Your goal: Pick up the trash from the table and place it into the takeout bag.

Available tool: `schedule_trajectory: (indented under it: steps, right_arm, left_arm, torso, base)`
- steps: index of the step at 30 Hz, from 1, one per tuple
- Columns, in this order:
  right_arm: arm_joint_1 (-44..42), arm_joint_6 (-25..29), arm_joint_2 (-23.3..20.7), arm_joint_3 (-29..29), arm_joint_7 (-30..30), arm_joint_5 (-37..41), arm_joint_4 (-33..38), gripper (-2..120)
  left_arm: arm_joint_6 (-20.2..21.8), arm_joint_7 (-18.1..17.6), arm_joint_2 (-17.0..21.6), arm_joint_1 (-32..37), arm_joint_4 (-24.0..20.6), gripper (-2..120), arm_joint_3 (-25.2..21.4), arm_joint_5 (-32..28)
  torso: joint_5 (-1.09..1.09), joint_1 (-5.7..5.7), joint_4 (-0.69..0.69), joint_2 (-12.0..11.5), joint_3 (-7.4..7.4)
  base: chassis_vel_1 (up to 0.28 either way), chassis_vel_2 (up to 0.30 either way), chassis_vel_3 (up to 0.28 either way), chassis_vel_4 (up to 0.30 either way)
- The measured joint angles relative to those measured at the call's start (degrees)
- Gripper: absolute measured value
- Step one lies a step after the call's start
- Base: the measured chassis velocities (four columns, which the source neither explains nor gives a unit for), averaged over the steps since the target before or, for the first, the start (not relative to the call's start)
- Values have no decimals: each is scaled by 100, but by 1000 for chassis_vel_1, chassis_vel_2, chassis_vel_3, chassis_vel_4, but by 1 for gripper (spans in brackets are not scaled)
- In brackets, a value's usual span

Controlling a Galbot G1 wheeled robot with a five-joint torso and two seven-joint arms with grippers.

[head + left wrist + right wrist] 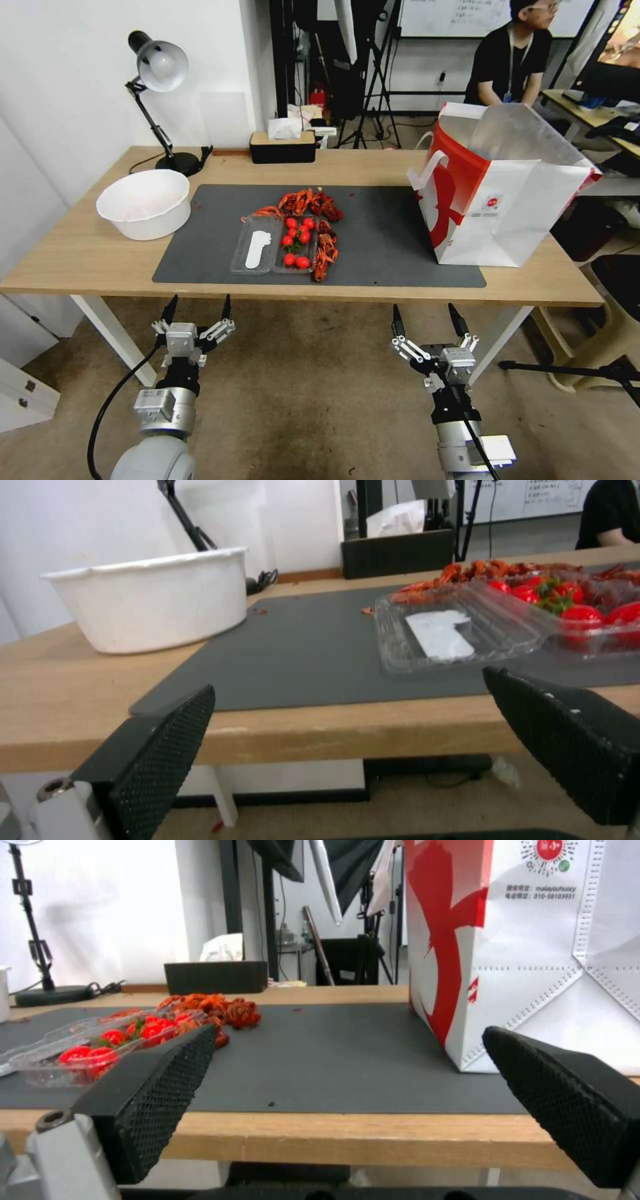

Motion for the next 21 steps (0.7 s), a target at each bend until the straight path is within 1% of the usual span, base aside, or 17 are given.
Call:
schedule_trajectory:
  steps: [7, 15, 21]
  right_arm:
    - [59, 16, 13, 3, -1, 4, -41, 100]
    - [87, 47, 40, 12, -9, -12, -58, 100]
    - [82, 48, 39, 16, -11, -20, -62, 100]
  left_arm:
    - [9, -1, -20, -18, 137, 100, 133, 32]
    - [1, -9, -45, -90, 285, 100, 154, 83]
    - [-1, -16, -33, -107, 306, 100, 158, 119]
  torso:
    - [0, 0, 0, 0, 0]
    - [0, 0, 0, 0, 0]
    - [0, 0, 0, 0, 0]
  base:
    - [0, 0, 0, 0]
    - [0, 0, 0, 0]
    - [0, 0, 0, 0]
